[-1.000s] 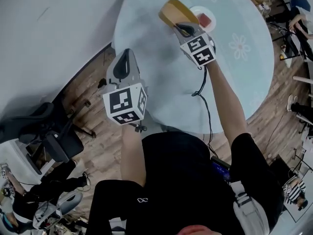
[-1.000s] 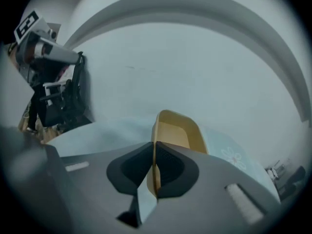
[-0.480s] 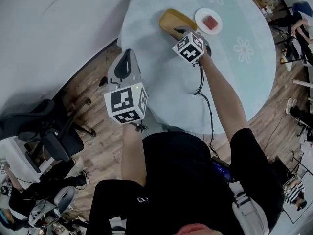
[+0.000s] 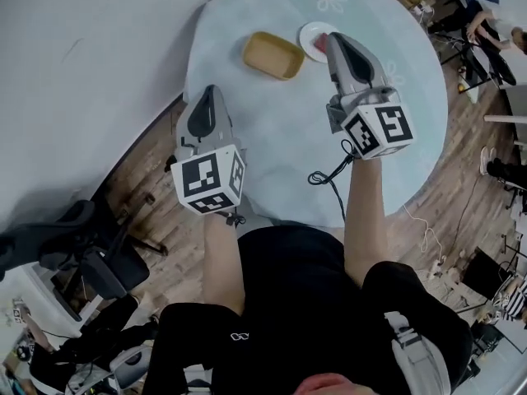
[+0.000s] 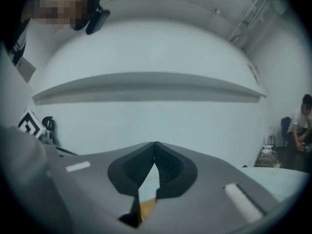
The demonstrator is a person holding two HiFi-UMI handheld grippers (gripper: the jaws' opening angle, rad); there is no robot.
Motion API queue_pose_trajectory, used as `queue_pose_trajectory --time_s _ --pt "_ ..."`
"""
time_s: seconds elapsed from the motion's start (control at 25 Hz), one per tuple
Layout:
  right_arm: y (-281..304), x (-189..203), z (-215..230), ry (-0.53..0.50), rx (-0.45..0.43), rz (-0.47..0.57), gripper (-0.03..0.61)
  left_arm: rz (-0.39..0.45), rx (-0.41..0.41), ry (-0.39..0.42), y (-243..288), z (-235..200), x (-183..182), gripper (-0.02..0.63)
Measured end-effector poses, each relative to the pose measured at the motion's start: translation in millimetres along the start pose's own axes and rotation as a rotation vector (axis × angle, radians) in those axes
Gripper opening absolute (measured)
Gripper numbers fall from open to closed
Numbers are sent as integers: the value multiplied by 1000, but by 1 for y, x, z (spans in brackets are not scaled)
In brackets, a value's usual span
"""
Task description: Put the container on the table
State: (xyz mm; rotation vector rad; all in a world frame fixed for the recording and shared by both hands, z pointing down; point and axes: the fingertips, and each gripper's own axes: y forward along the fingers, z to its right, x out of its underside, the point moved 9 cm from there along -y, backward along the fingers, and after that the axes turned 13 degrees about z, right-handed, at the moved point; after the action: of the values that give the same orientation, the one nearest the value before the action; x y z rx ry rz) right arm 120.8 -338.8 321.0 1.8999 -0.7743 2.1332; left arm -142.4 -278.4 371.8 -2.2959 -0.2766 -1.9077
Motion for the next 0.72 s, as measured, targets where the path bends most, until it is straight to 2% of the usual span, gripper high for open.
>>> queue_pose_trajectory --time_s 0.16,0.28,0.44,0.72 --pt "-55 -39 12 46 144 129 11 49 60 23 10 28 -15 -2" --pt "-83 -41 18 67 206 127 9 72 101 38 14 47 -22 -2" --pt "-98 -40 19 47 212 74 9 83 151 56 16 66 -29 -2" --pt "-105 -42 17 21 189 56 9 83 168 61 16 78 -30 -2"
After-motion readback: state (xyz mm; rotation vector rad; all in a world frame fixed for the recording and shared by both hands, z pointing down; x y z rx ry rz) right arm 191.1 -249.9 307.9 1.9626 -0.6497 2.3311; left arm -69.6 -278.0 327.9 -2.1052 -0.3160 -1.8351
